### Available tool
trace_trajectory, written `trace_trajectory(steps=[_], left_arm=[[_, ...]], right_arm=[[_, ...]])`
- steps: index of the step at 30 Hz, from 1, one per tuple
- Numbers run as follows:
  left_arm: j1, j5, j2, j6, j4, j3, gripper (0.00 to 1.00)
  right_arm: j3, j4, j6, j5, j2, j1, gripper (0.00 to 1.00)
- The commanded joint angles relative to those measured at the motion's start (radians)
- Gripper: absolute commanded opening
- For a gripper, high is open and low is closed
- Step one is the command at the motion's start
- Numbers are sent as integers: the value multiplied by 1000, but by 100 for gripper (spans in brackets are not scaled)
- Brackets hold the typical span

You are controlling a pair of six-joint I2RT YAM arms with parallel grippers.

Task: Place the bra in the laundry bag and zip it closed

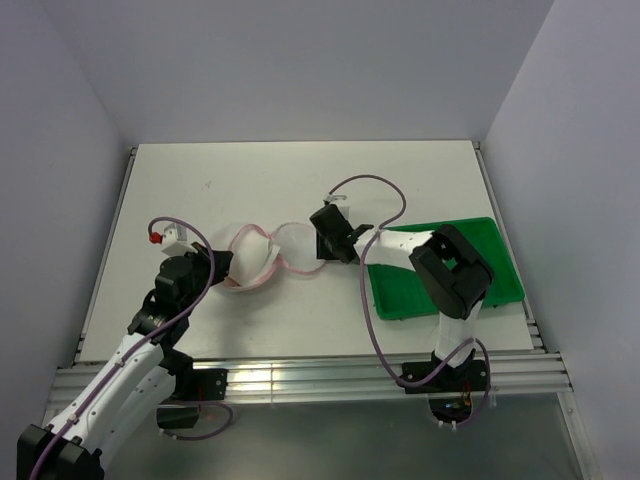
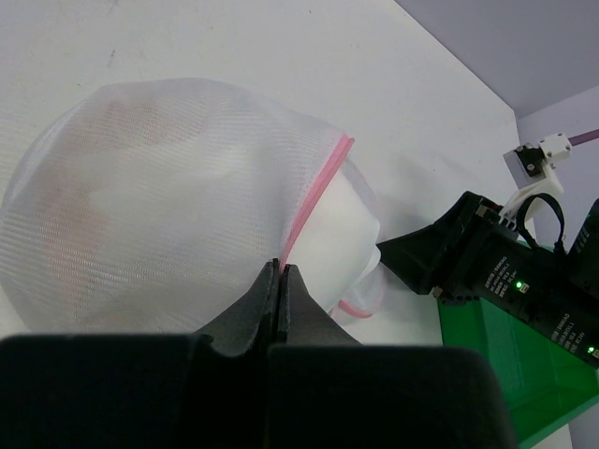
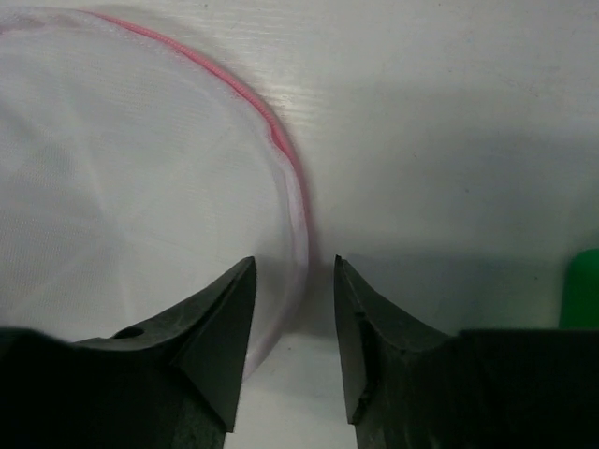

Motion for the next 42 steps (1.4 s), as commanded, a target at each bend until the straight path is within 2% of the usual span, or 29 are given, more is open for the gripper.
trace_trajectory(steps=[1,6,7,9,10,11,13,17,22,24,27,33,38,42], left_arm=[[0,14,-4,5,29,-3,0],[0,15,-18,6,24,-7,0],[2,15,-18,6,24,-9,0],[0,17,-15,6,22,-9,0],[0,18,-13,6,24,-9,0],[2,21,-12,9,25,-9,0],[0,27,-9,9,29,-7,0],[0,52,11,9,48,13,0],[0,89,11,-7,49,46,0],[-1,104,-3,-9,38,62,0],[-1,121,-10,-15,26,77,0],[-4,175,-9,-46,65,69,0],[-12,176,53,-55,148,24,0],[-12,156,85,-49,199,-3,0]], right_arm=[[-1,55,29,-26,17,-11,44],[-30,111,58,-75,31,-28,31],[-35,119,61,-92,32,-31,22],[-45,124,69,-92,29,-34,12],[-53,133,69,-74,22,-36,2],[-74,169,70,-63,-10,-36,0],[-102,185,69,-28,-64,-36,0],[-180,191,29,72,-323,-33,0],[-162,51,-45,140,-573,-8,0],[-145,10,-86,170,-606,21,0],[-81,-94,-108,183,-595,67,0],[16,-194,-158,359,-554,195,0],[220,-280,-227,509,-459,344,0],[384,-272,-278,503,-344,456,0]])
